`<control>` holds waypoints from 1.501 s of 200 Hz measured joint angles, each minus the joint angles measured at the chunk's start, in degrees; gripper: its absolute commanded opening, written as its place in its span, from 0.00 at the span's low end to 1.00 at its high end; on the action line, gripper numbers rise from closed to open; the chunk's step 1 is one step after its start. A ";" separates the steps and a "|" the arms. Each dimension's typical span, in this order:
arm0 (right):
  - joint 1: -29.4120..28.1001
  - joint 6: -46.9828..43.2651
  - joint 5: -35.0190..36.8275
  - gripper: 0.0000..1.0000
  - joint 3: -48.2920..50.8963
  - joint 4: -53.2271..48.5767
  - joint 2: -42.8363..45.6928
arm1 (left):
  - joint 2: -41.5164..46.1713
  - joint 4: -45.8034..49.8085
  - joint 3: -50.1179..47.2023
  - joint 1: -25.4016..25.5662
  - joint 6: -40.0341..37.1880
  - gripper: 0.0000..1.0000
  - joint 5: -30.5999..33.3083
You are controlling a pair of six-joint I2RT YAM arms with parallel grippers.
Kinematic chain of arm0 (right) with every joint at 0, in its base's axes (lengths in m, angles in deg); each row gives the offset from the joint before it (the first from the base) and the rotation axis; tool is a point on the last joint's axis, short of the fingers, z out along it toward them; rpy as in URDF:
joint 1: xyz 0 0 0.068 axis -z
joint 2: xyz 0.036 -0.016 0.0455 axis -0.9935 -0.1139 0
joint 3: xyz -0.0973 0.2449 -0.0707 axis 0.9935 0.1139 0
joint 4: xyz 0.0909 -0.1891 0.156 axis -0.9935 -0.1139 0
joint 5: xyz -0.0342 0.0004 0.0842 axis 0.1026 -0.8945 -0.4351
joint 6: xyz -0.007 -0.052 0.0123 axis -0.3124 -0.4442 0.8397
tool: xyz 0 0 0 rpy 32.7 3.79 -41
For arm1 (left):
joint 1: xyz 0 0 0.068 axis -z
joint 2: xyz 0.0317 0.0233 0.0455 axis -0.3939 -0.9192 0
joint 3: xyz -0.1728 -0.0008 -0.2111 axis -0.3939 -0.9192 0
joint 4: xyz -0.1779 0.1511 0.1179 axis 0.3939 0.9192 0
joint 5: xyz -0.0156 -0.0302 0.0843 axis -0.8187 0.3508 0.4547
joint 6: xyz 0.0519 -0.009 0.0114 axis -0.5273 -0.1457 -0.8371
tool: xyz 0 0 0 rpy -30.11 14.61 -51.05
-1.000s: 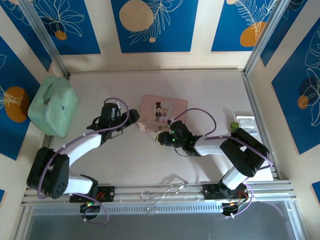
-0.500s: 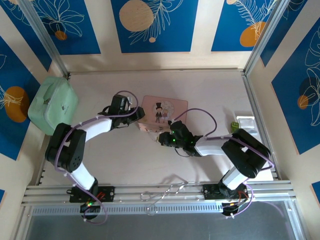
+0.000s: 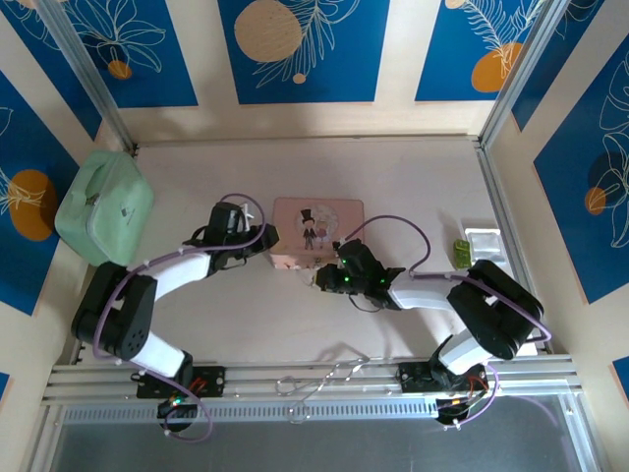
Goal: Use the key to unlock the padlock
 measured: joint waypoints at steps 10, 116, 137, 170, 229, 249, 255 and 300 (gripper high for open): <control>0.02 0.04 -0.24 0.00 0.00 0.15 -0.04 | 1.20 -0.42 -1.22 -0.09 0.50 0.48 0.13; 0.11 3.02 -3.26 0.00 2.54 12.72 -3.50 | 7.17 -0.74 -7.26 -4.07 3.13 0.52 -1.95; 0.68 4.76 -3.63 0.00 2.14 15.04 -5.95 | 8.04 -0.48 -7.72 -4.48 3.48 0.54 -1.73; 0.94 7.89 -4.74 0.00 2.62 18.64 -7.72 | 11.80 4.85 -7.80 -4.79 3.74 0.62 -0.55; 0.92 10.84 -4.74 0.00 4.92 22.40 -8.07 | 18.27 9.22 -8.13 -0.87 6.93 0.68 1.27; 0.87 11.30 -4.74 0.00 5.35 23.37 -8.07 | 17.92 9.22 -8.13 2.01 7.91 0.66 1.64; 0.85 11.50 -4.74 0.00 5.46 23.71 -8.13 | 17.66 9.18 -8.13 2.75 8.28 0.65 1.73; 0.48 12.07 -4.72 0.00 5.51 24.33 -8.35 | 17.00 9.94 -8.22 7.89 12.61 0.61 4.72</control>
